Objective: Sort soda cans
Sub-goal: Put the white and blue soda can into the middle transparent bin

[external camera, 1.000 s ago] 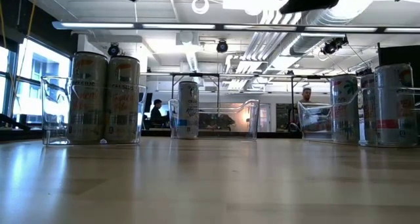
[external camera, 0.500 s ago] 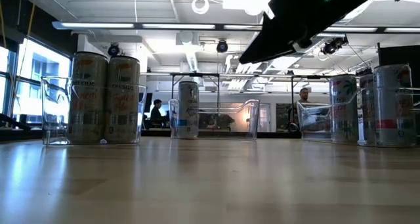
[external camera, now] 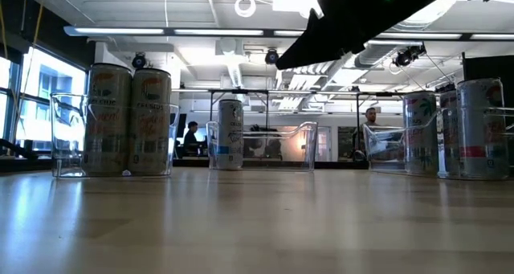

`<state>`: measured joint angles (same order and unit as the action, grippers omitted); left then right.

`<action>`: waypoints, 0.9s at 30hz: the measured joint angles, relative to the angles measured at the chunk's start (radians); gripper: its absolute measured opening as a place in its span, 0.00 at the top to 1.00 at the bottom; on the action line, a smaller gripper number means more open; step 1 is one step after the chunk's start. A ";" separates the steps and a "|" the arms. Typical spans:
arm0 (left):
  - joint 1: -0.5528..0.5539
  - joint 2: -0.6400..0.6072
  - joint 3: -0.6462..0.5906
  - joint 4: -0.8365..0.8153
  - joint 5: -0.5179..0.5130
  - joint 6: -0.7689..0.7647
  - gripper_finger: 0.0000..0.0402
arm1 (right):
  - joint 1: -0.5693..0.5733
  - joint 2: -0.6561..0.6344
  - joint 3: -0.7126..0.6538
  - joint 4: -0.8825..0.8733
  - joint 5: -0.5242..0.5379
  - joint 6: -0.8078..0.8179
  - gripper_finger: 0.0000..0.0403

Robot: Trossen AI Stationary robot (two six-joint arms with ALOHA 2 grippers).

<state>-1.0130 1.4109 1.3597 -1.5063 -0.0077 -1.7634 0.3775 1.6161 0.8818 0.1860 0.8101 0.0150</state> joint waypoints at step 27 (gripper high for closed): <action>-0.223 -0.041 -0.078 0.097 -0.012 -0.324 0.24 | -0.076 0.000 0.000 0.043 -0.175 -0.039 0.25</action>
<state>-1.2359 1.3701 1.2819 -1.4089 -0.0198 -2.0877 0.3016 1.6157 0.8818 0.2289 0.6346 -0.0238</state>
